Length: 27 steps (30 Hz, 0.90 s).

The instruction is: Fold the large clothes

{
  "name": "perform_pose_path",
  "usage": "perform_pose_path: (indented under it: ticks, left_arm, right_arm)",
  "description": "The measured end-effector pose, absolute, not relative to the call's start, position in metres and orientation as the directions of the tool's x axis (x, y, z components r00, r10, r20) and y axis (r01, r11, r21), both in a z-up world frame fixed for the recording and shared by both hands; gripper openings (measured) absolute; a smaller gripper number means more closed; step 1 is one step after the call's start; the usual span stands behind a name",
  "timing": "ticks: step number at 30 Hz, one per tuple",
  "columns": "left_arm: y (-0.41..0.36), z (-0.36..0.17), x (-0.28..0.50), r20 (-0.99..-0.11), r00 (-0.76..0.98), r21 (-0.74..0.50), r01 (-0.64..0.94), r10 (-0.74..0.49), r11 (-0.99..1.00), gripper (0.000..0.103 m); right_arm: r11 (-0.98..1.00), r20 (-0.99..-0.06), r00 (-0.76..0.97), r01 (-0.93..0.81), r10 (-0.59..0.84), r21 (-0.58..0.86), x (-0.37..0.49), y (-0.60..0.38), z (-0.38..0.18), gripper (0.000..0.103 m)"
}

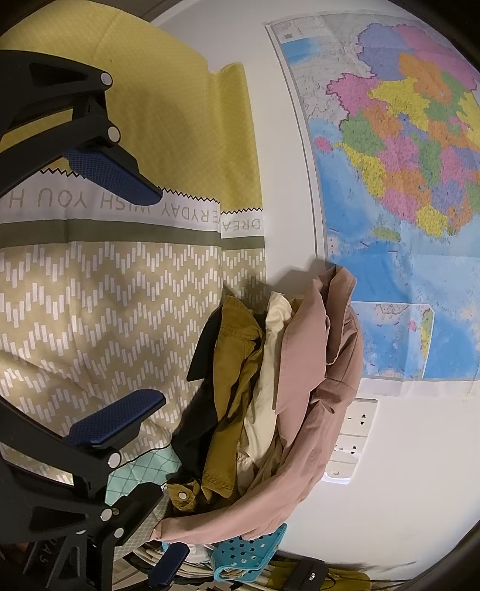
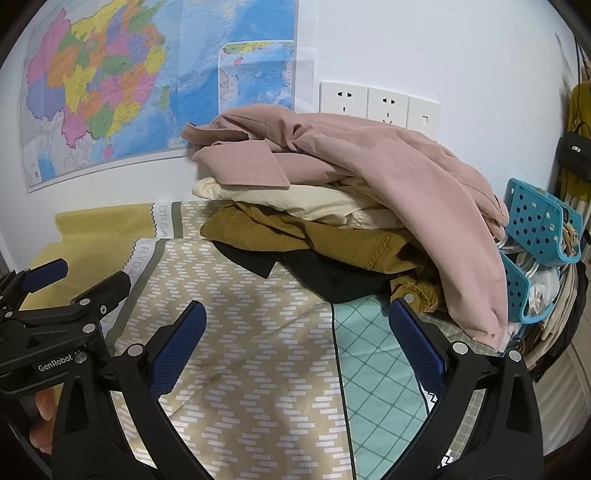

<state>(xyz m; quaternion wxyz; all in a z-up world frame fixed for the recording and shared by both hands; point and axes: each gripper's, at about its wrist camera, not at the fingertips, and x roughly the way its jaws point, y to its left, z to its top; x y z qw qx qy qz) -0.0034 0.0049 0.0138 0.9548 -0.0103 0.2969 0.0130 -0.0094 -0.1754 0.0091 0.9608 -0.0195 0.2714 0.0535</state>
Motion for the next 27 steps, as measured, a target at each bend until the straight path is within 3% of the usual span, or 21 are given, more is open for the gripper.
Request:
perform_pose_path:
  ticks: [27]
  left_arm:
    - [-0.002, 0.017, 0.03, -0.586, 0.81, -0.051, 0.008, -0.036, 0.999, 0.096]
  right_arm:
    - [0.987, -0.503, 0.859, -0.145, 0.091, -0.07, 0.013, -0.182, 0.017, 0.098]
